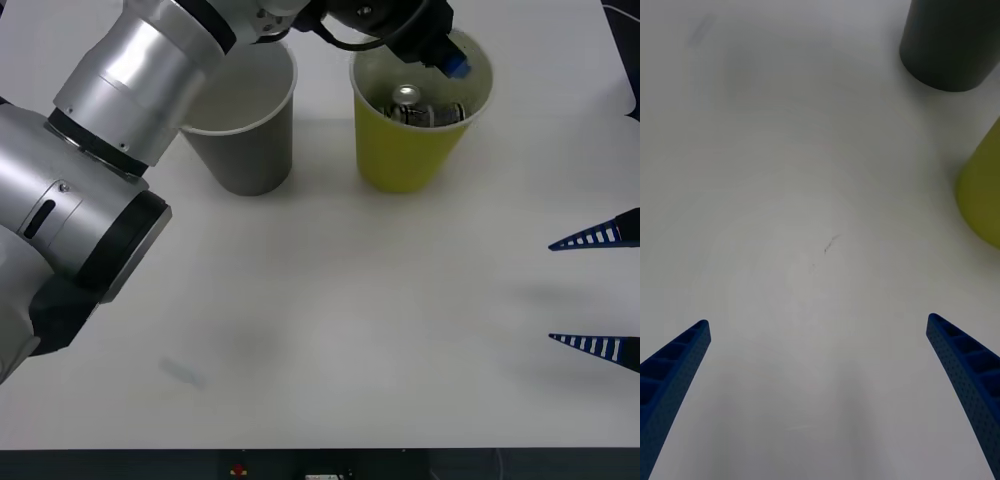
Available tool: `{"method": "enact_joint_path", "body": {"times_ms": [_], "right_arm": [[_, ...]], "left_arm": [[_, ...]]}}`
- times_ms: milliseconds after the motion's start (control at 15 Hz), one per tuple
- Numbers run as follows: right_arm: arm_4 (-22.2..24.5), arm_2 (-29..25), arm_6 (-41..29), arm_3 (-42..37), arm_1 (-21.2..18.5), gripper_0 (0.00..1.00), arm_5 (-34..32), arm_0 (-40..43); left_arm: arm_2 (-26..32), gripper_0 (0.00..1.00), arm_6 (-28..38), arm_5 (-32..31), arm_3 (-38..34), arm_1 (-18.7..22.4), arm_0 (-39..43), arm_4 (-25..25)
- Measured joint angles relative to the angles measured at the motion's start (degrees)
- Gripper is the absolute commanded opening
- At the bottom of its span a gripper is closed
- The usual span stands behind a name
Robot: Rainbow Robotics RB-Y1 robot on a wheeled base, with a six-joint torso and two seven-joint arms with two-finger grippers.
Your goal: Put the can into the green bin and the plastic bottle into the gray bin
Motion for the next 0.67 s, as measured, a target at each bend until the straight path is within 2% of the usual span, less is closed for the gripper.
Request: {"method": "enact_joint_path", "body": {"times_ms": [267,467,667], "right_arm": [[0.0,0.0,0.0,0.0,0.0,1.00,0.0,0.0],[0.0,0.0,0.0,0.0,0.0,1.00,0.0,0.0],[0.0,0.0,0.0,0.0,0.0,1.00,0.0,0.0]], "left_arm": [[3.7,1.00,-4.9,-7.7,-12.9,4.9,7.1,5.0],[7.7,1.00,-12.3,-12.1,-20.1,9.8,13.2,14.0],[11.4,1.00,-18.6,-15.8,-28.0,13.9,20.2,19.7]]}}
